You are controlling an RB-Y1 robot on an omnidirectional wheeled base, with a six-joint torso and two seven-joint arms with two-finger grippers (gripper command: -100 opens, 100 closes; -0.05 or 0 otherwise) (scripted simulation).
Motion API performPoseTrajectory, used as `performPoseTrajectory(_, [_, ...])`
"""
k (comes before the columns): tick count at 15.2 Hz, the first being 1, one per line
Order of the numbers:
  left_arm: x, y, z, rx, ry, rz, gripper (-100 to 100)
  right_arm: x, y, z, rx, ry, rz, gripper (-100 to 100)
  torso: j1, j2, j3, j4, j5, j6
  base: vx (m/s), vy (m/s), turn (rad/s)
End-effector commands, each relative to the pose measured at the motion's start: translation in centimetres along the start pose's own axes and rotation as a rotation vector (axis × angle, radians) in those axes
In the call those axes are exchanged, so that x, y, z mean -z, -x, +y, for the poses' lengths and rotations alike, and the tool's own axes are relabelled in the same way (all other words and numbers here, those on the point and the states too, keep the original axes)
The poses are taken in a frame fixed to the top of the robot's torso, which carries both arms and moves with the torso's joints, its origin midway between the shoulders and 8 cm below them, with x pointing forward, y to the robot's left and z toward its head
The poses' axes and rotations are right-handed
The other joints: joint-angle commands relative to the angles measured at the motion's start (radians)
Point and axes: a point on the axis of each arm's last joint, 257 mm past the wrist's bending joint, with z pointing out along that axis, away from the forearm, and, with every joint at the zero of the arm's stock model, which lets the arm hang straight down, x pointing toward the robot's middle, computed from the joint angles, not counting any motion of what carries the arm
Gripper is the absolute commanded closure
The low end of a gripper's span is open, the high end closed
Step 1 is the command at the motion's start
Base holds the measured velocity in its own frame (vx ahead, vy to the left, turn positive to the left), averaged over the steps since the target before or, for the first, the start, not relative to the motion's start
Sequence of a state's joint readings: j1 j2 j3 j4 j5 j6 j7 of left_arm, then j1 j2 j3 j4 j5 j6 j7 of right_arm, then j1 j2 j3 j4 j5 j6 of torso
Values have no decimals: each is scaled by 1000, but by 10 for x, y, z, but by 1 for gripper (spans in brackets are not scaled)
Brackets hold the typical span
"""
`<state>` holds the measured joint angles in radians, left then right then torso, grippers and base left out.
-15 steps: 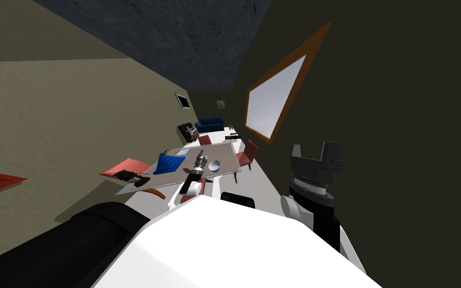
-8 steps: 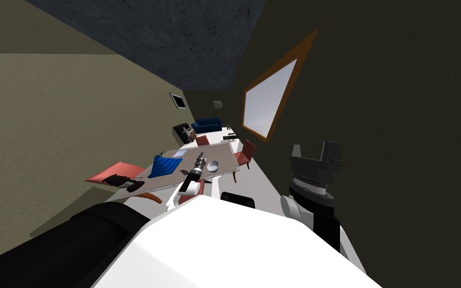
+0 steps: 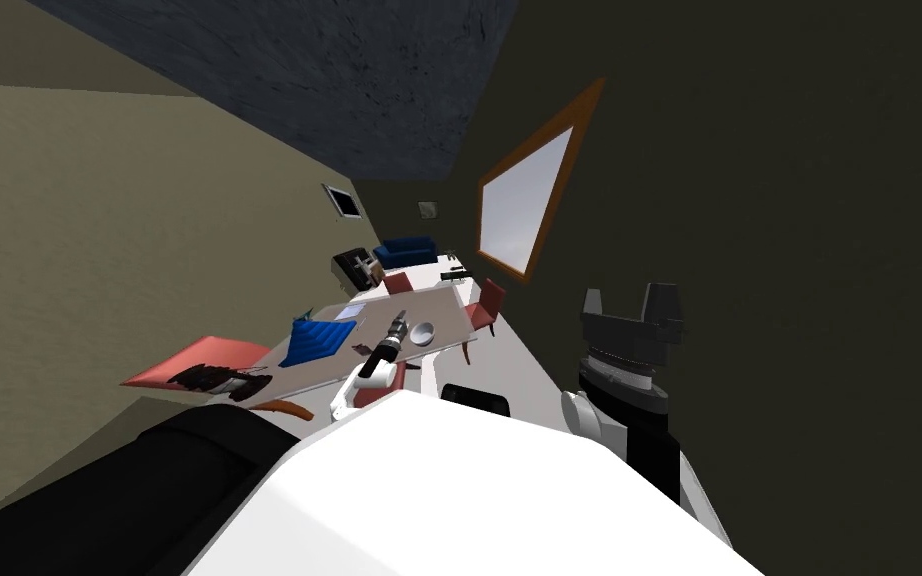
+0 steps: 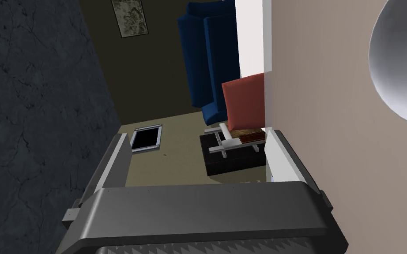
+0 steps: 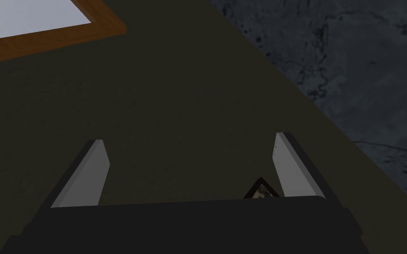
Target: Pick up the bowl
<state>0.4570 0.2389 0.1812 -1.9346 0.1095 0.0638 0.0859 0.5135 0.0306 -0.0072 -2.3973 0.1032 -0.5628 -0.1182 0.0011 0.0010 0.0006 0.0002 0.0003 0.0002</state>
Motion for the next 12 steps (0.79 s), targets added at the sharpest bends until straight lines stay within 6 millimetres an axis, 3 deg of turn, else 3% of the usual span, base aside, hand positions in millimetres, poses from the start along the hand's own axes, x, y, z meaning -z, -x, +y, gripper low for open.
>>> performPoseTrajectory(1, [1, 3, 14, -5, 49, -9, -100, 0, 0, 0, 0, 0, 0, 0, 0, 0, 0, 0, 0, 0, -12, 7, -49])
performPoseTrajectory(5, [1, 27, 50, -17, 165, -51, -100, 0, 0, 0, 0, 0, 0, 0, 0, 0, 0, 0, 0, 0, -13, 5, -118])
performPoseTrajectory(8, [3, 28, 58, -17, 200, -55, -100, 0, 0, 0, 0, 0, 0, 0, 0, -1, 0, 0, 0, 0, -7, 5, -58])
performPoseTrajectory(9, [4, 39, 73, -17, 246, -75, -100, 0, 0, 0, 0, 0, 0, 0, 0, -1, 0, 0, 0, 0, -4, -1, -112])
performPoseTrajectory(11, [6, 39, 80, -16, 274, -77, -100, 0, 0, 0, 0, 0, 0, 0, 0, -1, -1, 0, 0, 0, -3, 4, -112])
performPoseTrajectory(12, [9, 50, 95, -12, 321, -97, -100, 0, 0, 0, 0, 0, 0, 0, 0, -1, -1, 0, 0, 0, -2, 3, -115])
